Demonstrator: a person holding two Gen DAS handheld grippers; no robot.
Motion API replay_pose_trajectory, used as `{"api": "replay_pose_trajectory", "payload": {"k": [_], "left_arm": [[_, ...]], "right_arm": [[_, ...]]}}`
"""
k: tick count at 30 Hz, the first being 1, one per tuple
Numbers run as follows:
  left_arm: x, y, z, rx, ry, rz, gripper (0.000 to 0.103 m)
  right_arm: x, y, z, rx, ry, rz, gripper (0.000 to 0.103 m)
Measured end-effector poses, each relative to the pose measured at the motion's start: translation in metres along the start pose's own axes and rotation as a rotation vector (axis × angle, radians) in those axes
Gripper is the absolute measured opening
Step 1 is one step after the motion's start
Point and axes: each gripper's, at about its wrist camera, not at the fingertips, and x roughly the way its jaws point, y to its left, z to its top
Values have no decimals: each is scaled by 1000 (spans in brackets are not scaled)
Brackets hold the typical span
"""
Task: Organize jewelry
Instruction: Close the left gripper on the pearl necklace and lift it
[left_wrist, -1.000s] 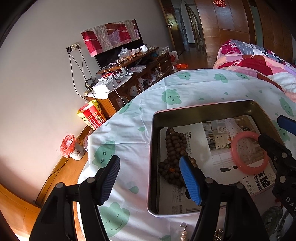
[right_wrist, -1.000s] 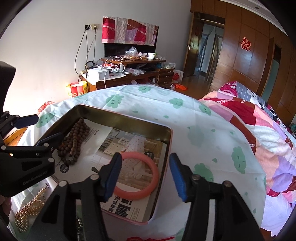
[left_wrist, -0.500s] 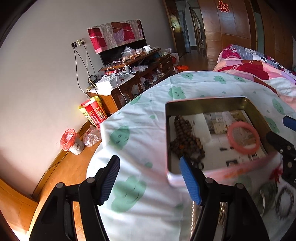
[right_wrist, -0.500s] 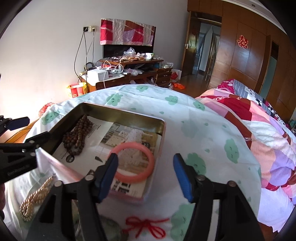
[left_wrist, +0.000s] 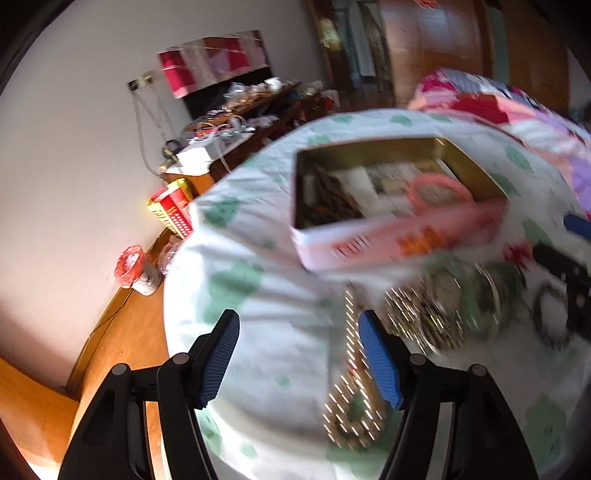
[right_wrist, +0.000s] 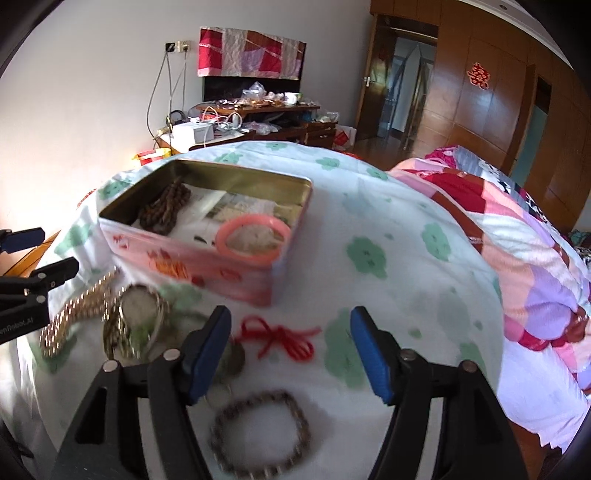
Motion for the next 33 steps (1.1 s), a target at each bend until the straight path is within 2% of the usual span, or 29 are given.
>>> {"api": "replay_pose_trajectory", "payload": {"k": [6, 14, 23, 24, 25, 26, 27, 28, 29, 30, 33], "left_arm": [[-1, -5, -19, -3, 22, -8, 67], [2, -6, -23, -5, 24, -5, 67], [-1, -10, -26, 10, 0, 6, 67], [-1, -10, -26, 6, -1, -7, 59], [-1, -10, -27, 2, 0, -22, 52], [-1, -11, -28, 5, 2, -30, 38], [-2, -13, -28, 12, 0, -40, 27], [-2, -14, -28, 21, 0, -48, 22], [-2, -17, -28, 30, -1, -57, 16], [-3, -18, -28, 37, -4, -56, 15], [-3, -15, -27, 25, -7, -69, 13]], "right_arm": [[-15, -13, -22, 43, 8, -21, 72], [-23, -14, -38, 64, 7, -28, 72], [-9, -13, -47, 61, 61, 1, 72], [-7, -12, -48, 59, 69, 3, 70], [-5, -12, -49, 60, 81, 10, 62], [-3, -13, -50, 64, 89, 19, 56], [-3, -14, -51, 66, 87, 12, 52], [-4, -14, -51, 63, 86, 9, 33], [-4, -13, -51, 56, 88, 9, 23], [-4, -12, -51, 47, 88, 7, 15], [-6, -7, -52, 25, 78, -2, 11]]}}
